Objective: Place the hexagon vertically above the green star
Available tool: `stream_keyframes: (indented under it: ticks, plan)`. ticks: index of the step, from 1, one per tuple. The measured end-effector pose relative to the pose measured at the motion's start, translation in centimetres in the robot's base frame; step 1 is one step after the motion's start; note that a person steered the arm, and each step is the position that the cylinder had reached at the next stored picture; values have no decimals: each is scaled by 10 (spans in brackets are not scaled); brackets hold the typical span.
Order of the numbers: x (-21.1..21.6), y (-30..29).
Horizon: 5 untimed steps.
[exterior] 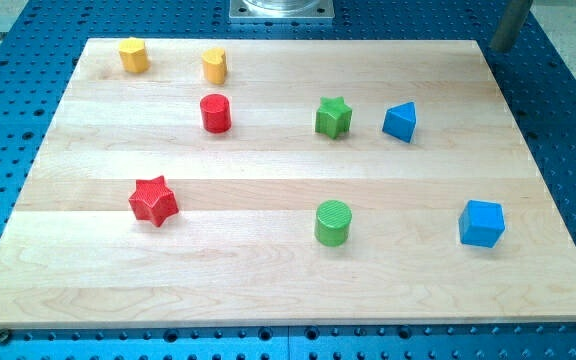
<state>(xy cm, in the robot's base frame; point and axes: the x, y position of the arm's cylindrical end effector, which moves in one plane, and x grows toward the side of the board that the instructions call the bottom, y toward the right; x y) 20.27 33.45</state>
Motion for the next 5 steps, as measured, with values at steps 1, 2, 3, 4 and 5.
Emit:
stream_keyframes:
  ticks: [1, 2, 3, 4, 5]
  plan:
    - [0, -1]
    - [7, 5]
    - [30, -74]
    - [15, -98]
    - [-7, -192]
